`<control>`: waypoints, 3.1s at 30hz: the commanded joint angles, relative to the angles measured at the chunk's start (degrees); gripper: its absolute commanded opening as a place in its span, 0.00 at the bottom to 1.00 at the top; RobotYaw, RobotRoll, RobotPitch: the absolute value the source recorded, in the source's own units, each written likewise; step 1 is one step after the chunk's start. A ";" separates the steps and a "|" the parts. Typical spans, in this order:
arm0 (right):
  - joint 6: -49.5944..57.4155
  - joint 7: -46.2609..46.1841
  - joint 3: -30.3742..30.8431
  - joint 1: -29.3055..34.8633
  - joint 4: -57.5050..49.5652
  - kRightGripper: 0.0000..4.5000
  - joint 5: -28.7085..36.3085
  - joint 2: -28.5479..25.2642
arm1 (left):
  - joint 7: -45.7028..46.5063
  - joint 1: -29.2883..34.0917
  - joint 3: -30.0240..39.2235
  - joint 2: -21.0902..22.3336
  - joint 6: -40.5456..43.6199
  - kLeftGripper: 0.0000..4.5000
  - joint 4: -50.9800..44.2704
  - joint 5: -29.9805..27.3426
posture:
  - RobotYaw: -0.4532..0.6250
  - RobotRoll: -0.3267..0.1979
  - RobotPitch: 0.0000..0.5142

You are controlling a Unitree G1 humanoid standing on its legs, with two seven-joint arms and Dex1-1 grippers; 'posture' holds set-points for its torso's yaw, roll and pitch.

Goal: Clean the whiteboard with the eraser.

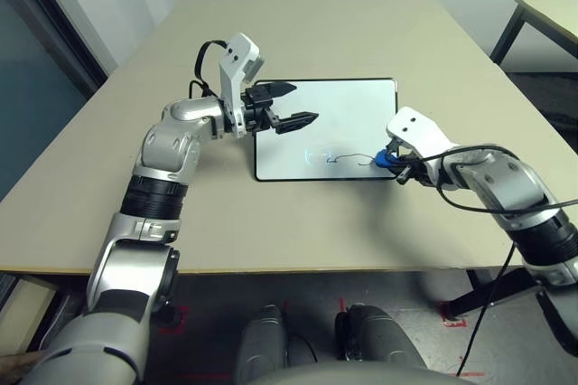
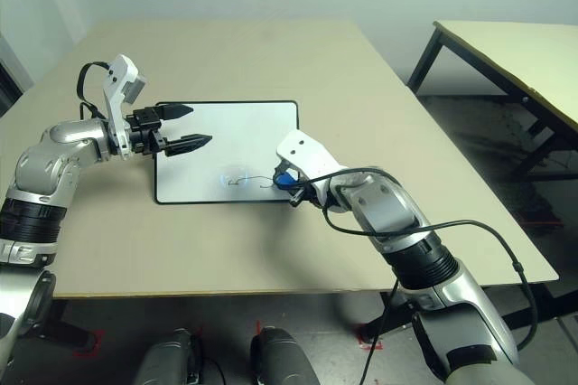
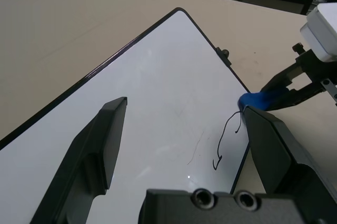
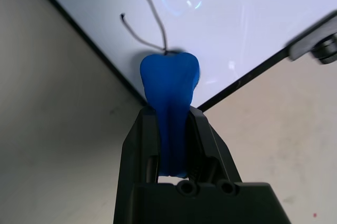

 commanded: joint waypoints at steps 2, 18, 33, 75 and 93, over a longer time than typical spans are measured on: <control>0.84 0.09 1.59 1.94 0.93 0.14 -1.12 -0.62 | -0.03 0.80 -0.69 0.19 1.12 1.00 -1.52 0.18 | 0.34 0.62 0.10; 0.86 -1.43 -1.07 1.85 2.98 0.14 -2.85 -1.28 | -3.81 2.86 -4.34 2.36 7.25 1.00 -4.87 -0.20 | 0.32 0.62 0.12; -1.97 -3.79 -3.80 -1.95 6.05 0.14 -4.12 2.51 | -3.57 2.92 -4.04 2.14 7.54 1.00 -5.07 -0.20 | 0.33 0.62 0.12; -1.50 -5.14 -2.95 -1.47 9.09 0.13 -7.58 3.67 | -2.99 3.51 -3.67 2.42 8.29 1.00 -6.05 -0.61 | 0.34 0.62 0.11; 0.40 -4.74 -1.90 2.99 4.81 0.13 -7.47 4.17 | -3.10 2.94 -3.80 2.06 7.64 1.00 -5.01 -0.38 | 0.34 0.62 0.11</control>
